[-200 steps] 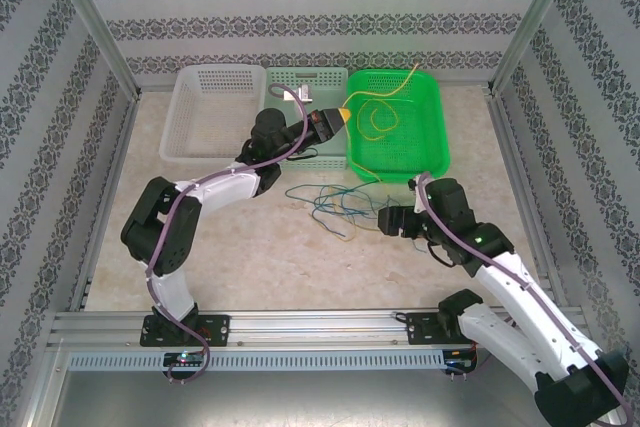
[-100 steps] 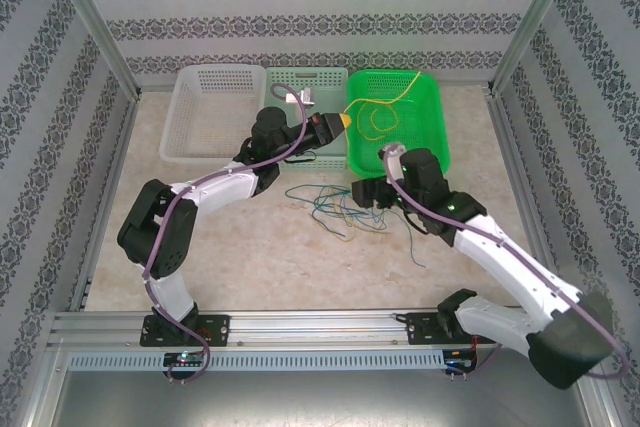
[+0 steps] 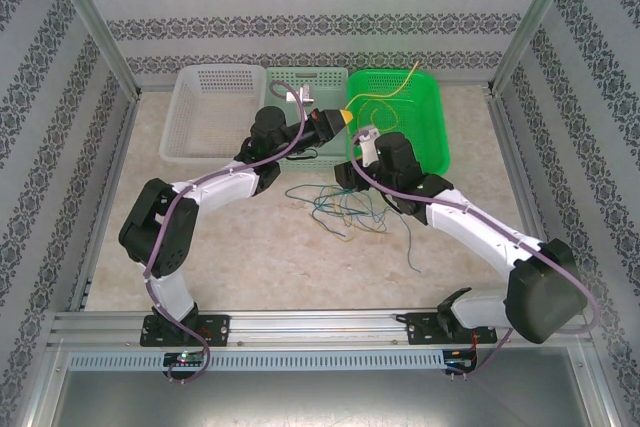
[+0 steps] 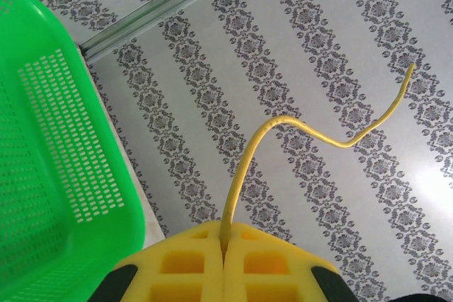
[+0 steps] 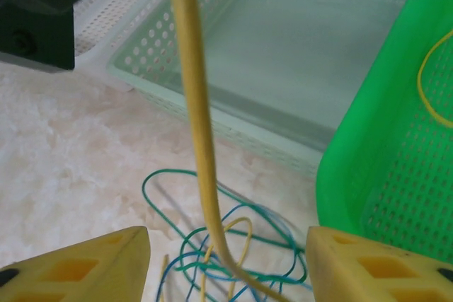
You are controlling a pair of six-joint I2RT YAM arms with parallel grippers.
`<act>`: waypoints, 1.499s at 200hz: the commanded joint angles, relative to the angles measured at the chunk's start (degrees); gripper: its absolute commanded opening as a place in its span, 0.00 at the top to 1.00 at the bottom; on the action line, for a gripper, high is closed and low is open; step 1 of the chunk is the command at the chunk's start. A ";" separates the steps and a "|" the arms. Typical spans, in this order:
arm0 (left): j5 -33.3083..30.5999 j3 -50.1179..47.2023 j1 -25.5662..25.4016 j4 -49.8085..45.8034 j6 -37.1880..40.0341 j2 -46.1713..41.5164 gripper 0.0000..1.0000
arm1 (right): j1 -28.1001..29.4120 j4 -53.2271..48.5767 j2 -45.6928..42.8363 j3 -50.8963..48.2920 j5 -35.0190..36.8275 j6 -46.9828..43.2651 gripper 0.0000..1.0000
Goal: Untangle the cables
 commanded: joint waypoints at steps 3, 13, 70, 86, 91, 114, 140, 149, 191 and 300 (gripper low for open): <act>1.08 0.87 -0.10 3.58 -1.14 0.09 0.96 | 0.04 3.17 0.65 2.43 0.27 -1.37 0.59; 0.83 0.35 -0.06 2.82 -0.42 -0.42 0.93 | 0.12 3.22 0.48 2.41 -0.33 -0.99 0.73; -3.27 0.03 0.89 -13.98 11.26 -6.01 0.00 | -0.43 -1.98 -4.47 2.86 -3.46 2.10 1.00; -5.40 0.53 0.82 -20.87 16.69 -8.24 0.00 | -1.98 -1.31 -6.88 2.96 -5.04 3.98 1.00; -5.99 0.46 0.86 -22.44 18.08 -8.88 0.00 | -2.65 -0.87 -7.55 3.00 -5.62 4.64 1.00; -8.28 0.24 0.84 -28.91 23.43 -11.27 0.00 | -6.01 0.41 -9.49 4.49 -8.84 7.21 1.00; -9.88 -1.54 0.83 -32.89 26.86 -12.89 0.00 | -8.42 0.08 -10.00 7.85 -11.43 8.11 1.00; -10.06 -2.30 0.85 -33.79 27.44 -13.17 0.00 | -9.16 -0.76 -9.86 9.45 -12.30 8.22 1.00; -9.70 -2.08 0.51 -40.73 30.73 -11.46 0.00 | -13.25 -1.63 -8.84 15.88 -20.23 12.91 1.00; -11.53 -2.96 0.30 -42.68 32.56 -12.37 0.00 | -21.28 -20.58 13.42 38.96 -11.25 -2.41 1.00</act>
